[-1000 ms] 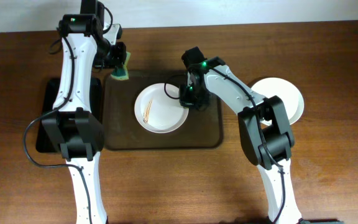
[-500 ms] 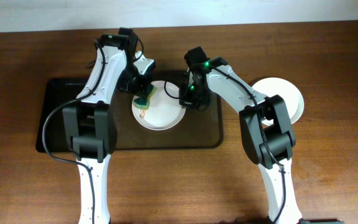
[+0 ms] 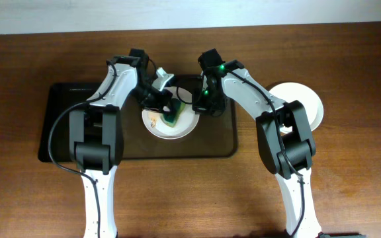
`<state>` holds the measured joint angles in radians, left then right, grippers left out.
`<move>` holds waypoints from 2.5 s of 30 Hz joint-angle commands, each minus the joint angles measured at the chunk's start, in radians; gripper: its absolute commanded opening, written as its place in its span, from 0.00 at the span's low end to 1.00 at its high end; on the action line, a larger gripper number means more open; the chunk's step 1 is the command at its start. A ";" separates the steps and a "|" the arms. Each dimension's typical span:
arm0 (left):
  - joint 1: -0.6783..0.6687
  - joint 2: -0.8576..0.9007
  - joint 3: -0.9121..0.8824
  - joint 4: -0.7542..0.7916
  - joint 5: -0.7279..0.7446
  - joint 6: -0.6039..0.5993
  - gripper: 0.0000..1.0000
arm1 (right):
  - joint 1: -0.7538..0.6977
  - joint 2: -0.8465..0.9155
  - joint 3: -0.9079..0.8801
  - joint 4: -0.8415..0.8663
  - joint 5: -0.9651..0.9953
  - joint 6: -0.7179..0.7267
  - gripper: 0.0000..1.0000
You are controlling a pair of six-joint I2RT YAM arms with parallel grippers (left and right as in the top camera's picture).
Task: Clean dirty plates on tray and stack at the side
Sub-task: 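Scrub the last plate with the sponge while right gripper holds it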
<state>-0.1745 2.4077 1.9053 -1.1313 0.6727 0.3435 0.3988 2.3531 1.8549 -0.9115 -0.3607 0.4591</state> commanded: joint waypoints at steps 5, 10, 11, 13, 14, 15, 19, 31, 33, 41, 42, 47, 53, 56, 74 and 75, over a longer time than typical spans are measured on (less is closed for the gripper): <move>0.071 0.023 0.130 -0.143 -0.229 -0.126 0.01 | -0.001 0.025 -0.024 0.000 0.058 0.000 0.04; 0.077 0.023 0.153 -0.132 -0.539 -0.201 0.01 | -0.001 0.025 -0.024 0.001 0.058 0.000 0.04; 0.066 0.023 0.153 -0.115 -0.539 -0.201 0.01 | -0.001 0.025 -0.024 0.003 0.058 0.000 0.04; 0.021 0.031 0.143 -0.115 -0.539 -0.201 0.01 | -0.001 0.025 -0.024 0.003 0.058 0.000 0.04; -0.010 0.033 0.121 -0.115 -0.539 -0.201 0.01 | -0.001 0.025 -0.024 0.003 0.058 0.000 0.04; -0.031 0.033 0.096 -0.115 -0.539 -0.200 0.01 | -0.001 0.025 -0.024 0.003 0.058 0.000 0.04; -0.076 0.033 0.000 -0.148 -0.533 -0.201 0.01 | -0.001 0.025 -0.024 0.003 0.058 0.000 0.04; 0.007 0.032 -0.004 -0.060 -0.095 -0.067 0.01 | -0.001 0.025 -0.024 0.003 0.057 0.000 0.04; 0.005 0.033 -0.004 0.054 -0.130 -0.138 0.01 | -0.001 0.025 -0.024 0.002 0.057 0.000 0.04; -0.014 0.032 0.002 0.286 -0.357 -0.293 0.01 | 0.003 0.025 -0.034 0.002 0.057 0.001 0.04; -0.014 0.032 0.009 0.289 -0.359 -0.296 0.01 | 0.006 0.025 -0.042 0.004 0.057 0.001 0.04; -0.014 0.032 0.041 0.256 -0.566 -0.350 0.01 | 0.014 0.025 -0.058 0.020 0.054 0.013 0.04; -0.019 0.032 0.041 0.020 -0.837 -0.426 0.01 | 0.014 0.025 -0.058 0.029 0.053 0.013 0.04; -0.031 0.032 0.041 -0.069 -0.735 -0.363 0.01 | 0.014 0.025 -0.058 0.030 0.053 0.013 0.04; -0.034 0.032 0.047 0.177 -0.484 -0.360 0.01 | 0.028 0.025 -0.059 0.029 0.046 0.012 0.04; -0.034 0.032 0.052 0.157 -0.551 -0.360 0.01 | 0.028 0.025 -0.059 0.029 0.045 0.012 0.04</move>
<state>-0.2153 2.4054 1.9579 -0.9707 0.4026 0.0154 0.4179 2.3459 1.8324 -0.8688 -0.3664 0.4866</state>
